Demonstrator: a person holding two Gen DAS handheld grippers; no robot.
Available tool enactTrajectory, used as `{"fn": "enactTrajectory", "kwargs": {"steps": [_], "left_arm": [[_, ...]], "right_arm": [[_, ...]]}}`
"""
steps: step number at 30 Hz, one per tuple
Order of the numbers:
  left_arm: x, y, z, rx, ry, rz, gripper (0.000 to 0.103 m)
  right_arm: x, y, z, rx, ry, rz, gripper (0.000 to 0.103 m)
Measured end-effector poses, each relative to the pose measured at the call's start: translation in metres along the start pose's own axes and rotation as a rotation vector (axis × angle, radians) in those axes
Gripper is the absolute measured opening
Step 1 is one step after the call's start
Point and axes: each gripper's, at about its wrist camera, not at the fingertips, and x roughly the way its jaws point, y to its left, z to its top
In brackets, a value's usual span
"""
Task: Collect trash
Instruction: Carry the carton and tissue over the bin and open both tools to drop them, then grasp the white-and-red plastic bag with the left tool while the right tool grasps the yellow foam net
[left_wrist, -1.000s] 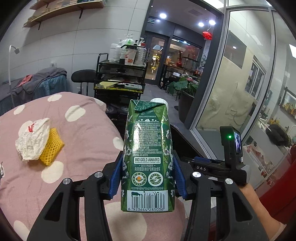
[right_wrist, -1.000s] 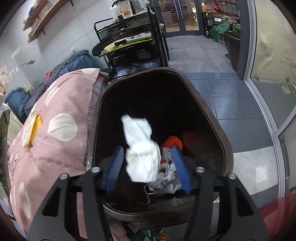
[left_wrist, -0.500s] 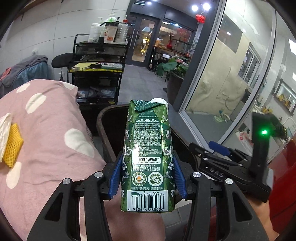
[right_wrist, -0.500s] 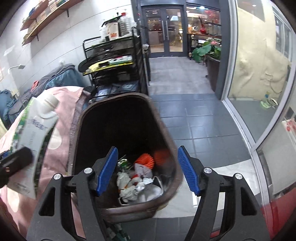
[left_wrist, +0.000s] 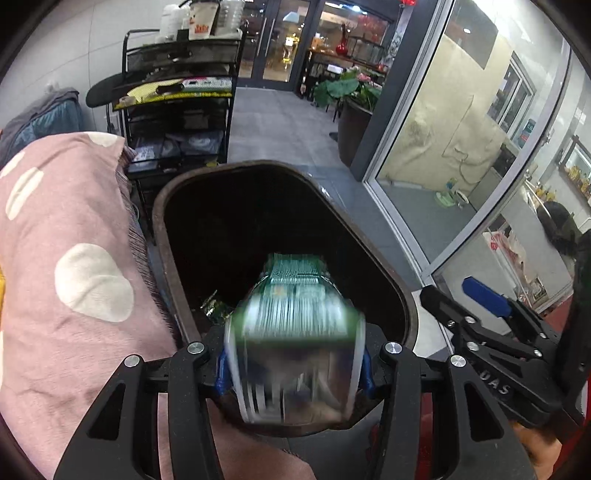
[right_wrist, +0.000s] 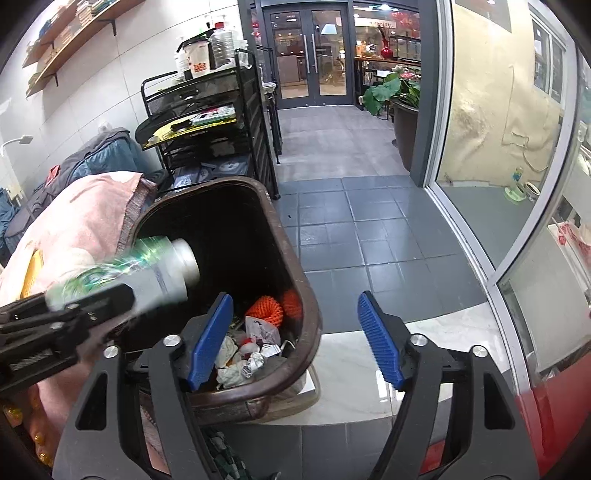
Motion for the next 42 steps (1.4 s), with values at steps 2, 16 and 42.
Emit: {"fn": "enactTrajectory", "kwargs": {"steps": [2,16,42], "left_arm": [[0.004,-0.001,0.000,0.002,0.005,-0.001,0.053],[-0.036,0.000,-0.014,0.000,-0.121,0.001,0.088],[-0.165,0.138,-0.082,-0.176,-0.263,0.284,0.097]], "right_arm": [[0.000,-0.005,0.000,0.007,-0.001,-0.008,0.074],[0.000,-0.005,0.000,0.008,0.003,0.013,0.076],[-0.021,0.185,0.001,-0.287,0.067,0.463,0.080]]}}
